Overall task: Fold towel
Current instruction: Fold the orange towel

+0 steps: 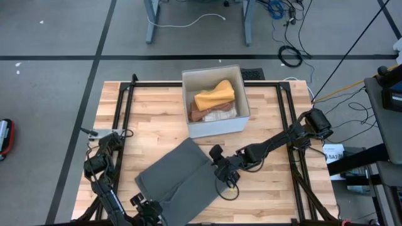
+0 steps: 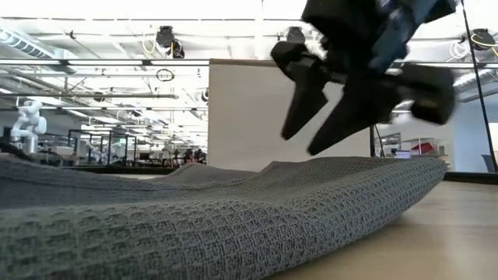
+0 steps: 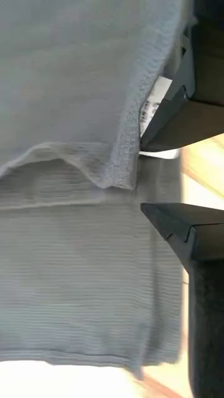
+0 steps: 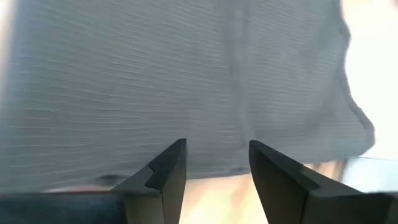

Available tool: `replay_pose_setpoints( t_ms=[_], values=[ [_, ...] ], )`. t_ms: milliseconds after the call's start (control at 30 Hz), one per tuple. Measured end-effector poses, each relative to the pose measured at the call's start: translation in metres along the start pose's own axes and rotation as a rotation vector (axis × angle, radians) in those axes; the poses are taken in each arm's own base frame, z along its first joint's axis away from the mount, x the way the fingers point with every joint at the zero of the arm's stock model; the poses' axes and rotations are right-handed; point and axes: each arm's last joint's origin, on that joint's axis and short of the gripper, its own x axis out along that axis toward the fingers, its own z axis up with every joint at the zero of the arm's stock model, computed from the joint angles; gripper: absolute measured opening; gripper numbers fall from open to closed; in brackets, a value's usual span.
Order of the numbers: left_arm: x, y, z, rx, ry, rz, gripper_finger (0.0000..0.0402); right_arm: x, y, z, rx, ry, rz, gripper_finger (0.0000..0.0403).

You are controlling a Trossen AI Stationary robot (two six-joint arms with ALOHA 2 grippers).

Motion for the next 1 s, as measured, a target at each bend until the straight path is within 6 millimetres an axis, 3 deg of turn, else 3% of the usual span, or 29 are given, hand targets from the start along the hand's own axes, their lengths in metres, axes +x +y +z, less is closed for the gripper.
replay_pose_setpoints(
  t_ms=[233,367,533,700,833,1000],
  values=[
    [-0.004,0.003,-0.005,0.017,0.046,0.014,0.0149,-0.014,0.031,0.014,0.030,-0.089,0.218,0.0160],
    [-0.013,0.008,-0.008,0.024,0.029,0.041,0.0149,-0.014,0.052,0.021,0.011,-0.095,0.257,0.0164],
    [-0.033,0.001,-0.010,0.082,-0.132,-0.084,0.0149,-0.009,0.063,0.021,0.004,-0.066,0.243,0.0185],
    [-0.045,-0.017,-0.015,0.177,-0.313,-0.277,0.0149,-0.002,0.062,0.016,0.003,-0.023,0.206,0.0199],
    [-0.034,-0.026,-0.008,0.209,-0.333,-0.312,0.0149,0.006,0.060,0.011,0.009,0.008,0.212,0.0192],
    [-0.009,-0.035,0.000,0.235,-0.287,-0.342,0.0149,0.014,0.060,0.004,0.030,0.062,0.227,0.0143]
  ],
)
